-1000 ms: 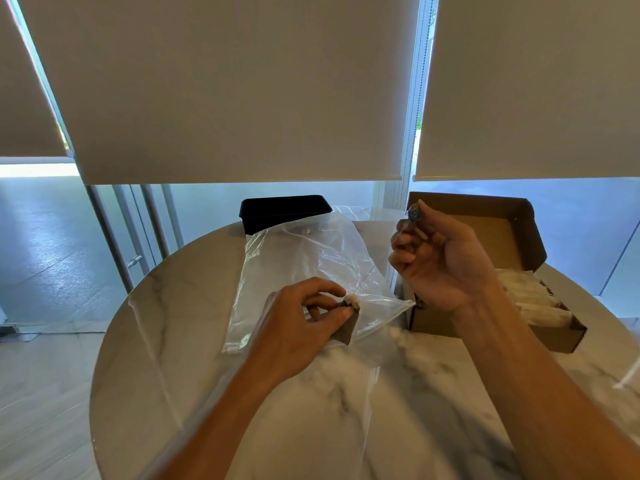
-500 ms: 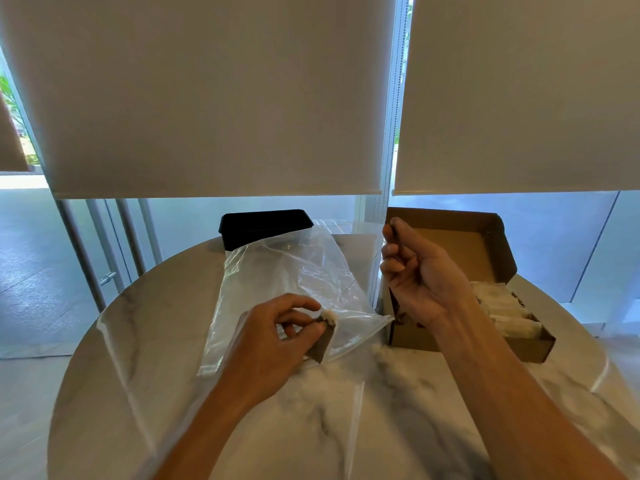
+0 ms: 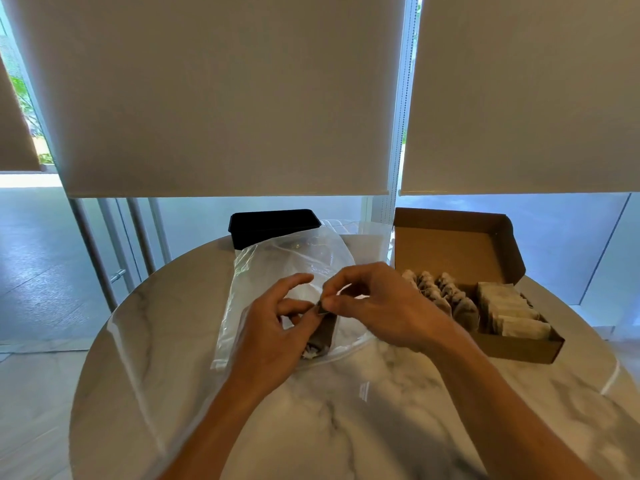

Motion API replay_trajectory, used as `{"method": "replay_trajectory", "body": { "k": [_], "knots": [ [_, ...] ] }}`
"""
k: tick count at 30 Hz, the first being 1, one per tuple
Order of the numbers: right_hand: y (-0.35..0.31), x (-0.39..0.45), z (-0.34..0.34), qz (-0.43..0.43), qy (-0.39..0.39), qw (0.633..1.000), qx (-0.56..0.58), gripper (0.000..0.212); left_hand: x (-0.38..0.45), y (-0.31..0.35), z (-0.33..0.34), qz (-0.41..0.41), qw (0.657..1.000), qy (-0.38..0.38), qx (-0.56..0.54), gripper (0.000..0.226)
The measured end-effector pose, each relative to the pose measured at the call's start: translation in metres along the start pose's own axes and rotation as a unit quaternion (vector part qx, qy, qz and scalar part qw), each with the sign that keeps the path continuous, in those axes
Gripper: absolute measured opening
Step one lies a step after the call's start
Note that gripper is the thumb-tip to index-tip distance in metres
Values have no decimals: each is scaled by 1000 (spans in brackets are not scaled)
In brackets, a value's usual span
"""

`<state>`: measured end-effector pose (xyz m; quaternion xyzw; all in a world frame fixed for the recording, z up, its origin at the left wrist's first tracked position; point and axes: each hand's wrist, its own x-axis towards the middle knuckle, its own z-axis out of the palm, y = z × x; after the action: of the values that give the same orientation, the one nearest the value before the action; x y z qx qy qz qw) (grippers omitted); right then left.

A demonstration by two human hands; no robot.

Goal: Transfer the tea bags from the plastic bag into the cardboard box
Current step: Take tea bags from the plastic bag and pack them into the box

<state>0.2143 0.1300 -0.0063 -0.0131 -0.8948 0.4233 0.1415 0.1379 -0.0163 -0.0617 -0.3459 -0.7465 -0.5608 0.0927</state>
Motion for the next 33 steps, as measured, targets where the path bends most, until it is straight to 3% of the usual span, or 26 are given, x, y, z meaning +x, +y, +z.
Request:
{"method": "replay_trajectory", "body": {
  "k": [4, 11, 14, 19, 25, 33],
  "knots": [
    [3, 1, 8, -16, 7, 999, -30, 7, -1, -1, 0, 25, 999, 6, 22, 41],
    [10, 0, 2, -14, 62, 998, -18, 15, -1, 3, -2, 47, 998, -3, 30, 21],
    [16, -6, -26, 4, 102, 995, -7, 19, -3, 0, -5, 39, 995, -37, 85, 27],
    [39, -15, -104, 32, 206, 973, -101, 20, -2, -5, -9, 44, 985, -51, 159, 25],
    [85, -9, -166, 90, 209, 957, -182, 17, 0, -12, -8, 63, 983, -47, 163, 30],
    [130, 12, -159, 146, 169, 954, -201, 17, 0, -14, -9, 72, 987, -37, 141, 28]
  ]
}}
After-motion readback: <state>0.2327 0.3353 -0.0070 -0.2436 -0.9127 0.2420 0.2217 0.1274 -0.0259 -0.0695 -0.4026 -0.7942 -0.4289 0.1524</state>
